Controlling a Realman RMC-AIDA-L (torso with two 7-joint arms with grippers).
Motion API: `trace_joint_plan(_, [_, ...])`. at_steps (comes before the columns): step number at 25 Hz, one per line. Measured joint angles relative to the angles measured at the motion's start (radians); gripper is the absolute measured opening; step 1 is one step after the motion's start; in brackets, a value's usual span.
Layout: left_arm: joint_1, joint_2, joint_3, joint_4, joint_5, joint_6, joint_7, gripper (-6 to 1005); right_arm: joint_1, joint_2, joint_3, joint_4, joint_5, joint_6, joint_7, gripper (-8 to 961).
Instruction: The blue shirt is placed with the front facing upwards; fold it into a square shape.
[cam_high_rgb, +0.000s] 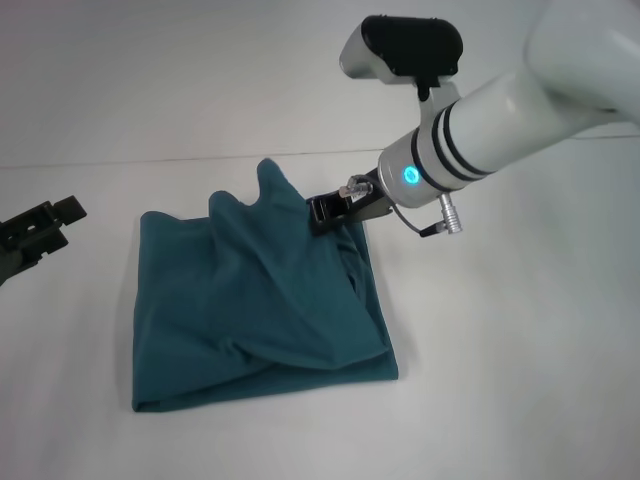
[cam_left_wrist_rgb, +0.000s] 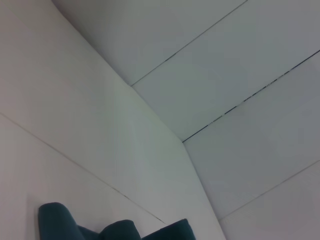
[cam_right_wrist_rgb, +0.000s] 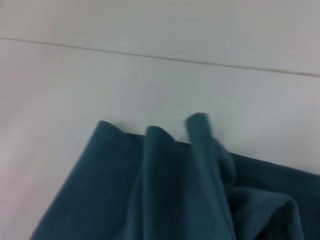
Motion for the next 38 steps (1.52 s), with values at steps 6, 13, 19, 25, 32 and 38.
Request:
trace_joint_plan(6, [0.001, 0.000, 0.000, -0.002, -0.008, 0.000, 0.000, 751, -0.040, -0.005, 0.002, -0.112, -0.013, -0.100, 0.029, 24])
trace_joint_plan(13, [-0.001, 0.000, 0.002, -0.002, -0.008, 0.001, 0.000, 751, -0.061, -0.021, 0.012, -0.127, -0.024, -0.110, 0.046, 24])
trace_joint_plan(19, [0.002, -0.001, 0.001, -0.001, -0.009, 0.003, 0.000, 751, -0.088, -0.036, 0.013, -0.143, -0.026, -0.104, 0.056, 25])
trace_joint_plan(25, [0.002, -0.002, 0.003, -0.003, -0.009, 0.002, 0.000, 751, -0.092, -0.029, 0.011, -0.129, -0.050, -0.087, 0.055, 25])
trace_joint_plan(32, [0.004, -0.002, 0.001, -0.003, -0.011, 0.002, 0.000, 751, -0.093, -0.029, 0.019, -0.078, -0.077, -0.059, 0.055, 25])
trace_joint_plan(38, [0.003, -0.003, 0.000, -0.003, -0.013, 0.002, 0.000, 751, -0.096, -0.029, 0.017, -0.057, -0.077, -0.033, 0.048, 24])
